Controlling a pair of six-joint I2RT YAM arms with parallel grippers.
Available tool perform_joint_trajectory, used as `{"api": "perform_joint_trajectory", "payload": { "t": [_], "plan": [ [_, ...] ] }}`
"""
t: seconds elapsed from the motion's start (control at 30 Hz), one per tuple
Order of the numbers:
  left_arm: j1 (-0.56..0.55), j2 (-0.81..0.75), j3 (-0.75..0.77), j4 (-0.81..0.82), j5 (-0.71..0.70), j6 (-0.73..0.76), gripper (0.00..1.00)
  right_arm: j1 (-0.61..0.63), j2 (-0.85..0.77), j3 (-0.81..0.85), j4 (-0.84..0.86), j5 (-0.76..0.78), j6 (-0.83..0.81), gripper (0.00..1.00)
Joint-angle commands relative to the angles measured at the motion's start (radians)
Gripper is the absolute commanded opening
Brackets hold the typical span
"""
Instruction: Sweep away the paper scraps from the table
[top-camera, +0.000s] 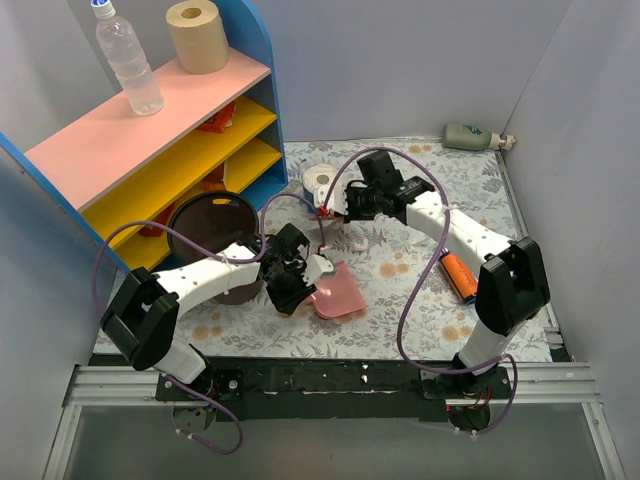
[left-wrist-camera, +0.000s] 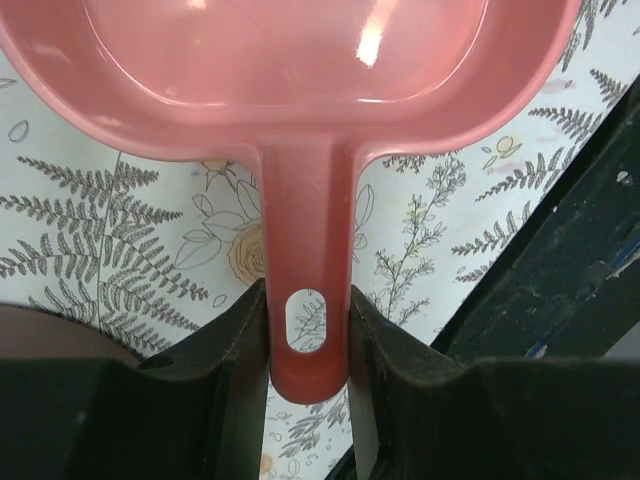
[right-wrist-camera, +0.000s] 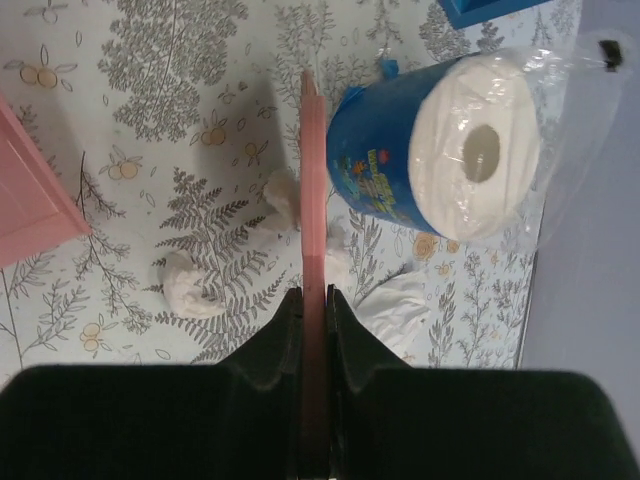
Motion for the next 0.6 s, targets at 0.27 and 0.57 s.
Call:
{"api": "perform_joint_trajectory", "payload": {
  "t": [0.27, 0.57],
  "plan": [
    [0.012, -0.024, -0.005, -0.031, -0.006, 0.016, 0.0, 0.011, -0.103, -0.099, -0.22, 0.131, -0.331, 0.01],
    [0.011, 0.004, 0.001, -0.014, -0.013, -0.002, 0.0, -0.07, -0.352, -0.156, -0.229, 0.043, -0.083, 0.01]
  ]
}}
